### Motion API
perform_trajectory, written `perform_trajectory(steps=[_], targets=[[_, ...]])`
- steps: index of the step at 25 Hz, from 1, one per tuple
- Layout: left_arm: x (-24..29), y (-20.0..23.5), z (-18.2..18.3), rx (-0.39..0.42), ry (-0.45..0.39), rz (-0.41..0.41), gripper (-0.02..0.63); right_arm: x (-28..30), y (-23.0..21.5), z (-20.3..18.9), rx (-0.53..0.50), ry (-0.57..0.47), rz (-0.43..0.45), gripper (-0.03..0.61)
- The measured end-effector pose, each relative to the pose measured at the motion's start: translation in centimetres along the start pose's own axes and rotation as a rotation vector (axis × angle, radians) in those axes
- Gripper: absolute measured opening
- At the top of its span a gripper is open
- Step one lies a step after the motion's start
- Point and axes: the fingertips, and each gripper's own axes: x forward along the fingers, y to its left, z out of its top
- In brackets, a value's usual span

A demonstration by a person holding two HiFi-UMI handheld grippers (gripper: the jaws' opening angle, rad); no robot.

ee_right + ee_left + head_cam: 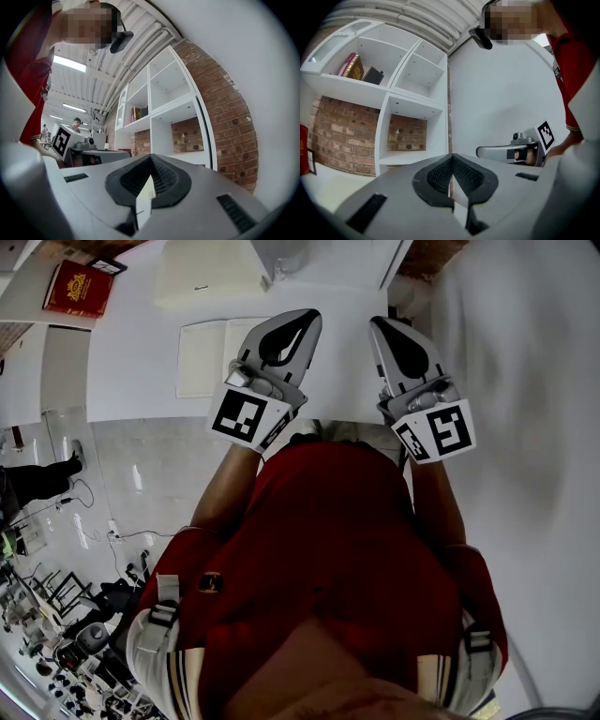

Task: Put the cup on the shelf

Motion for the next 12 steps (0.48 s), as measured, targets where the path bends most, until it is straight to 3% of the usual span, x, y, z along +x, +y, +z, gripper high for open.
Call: perform_trajectory(steps=[12], targets=[[-0.4, 0.2, -0.7, 0.001, 0.017, 0.002, 0.006, 0.1, 0.2, -0.3, 0.000, 0.000, 0.001, -0.003]])
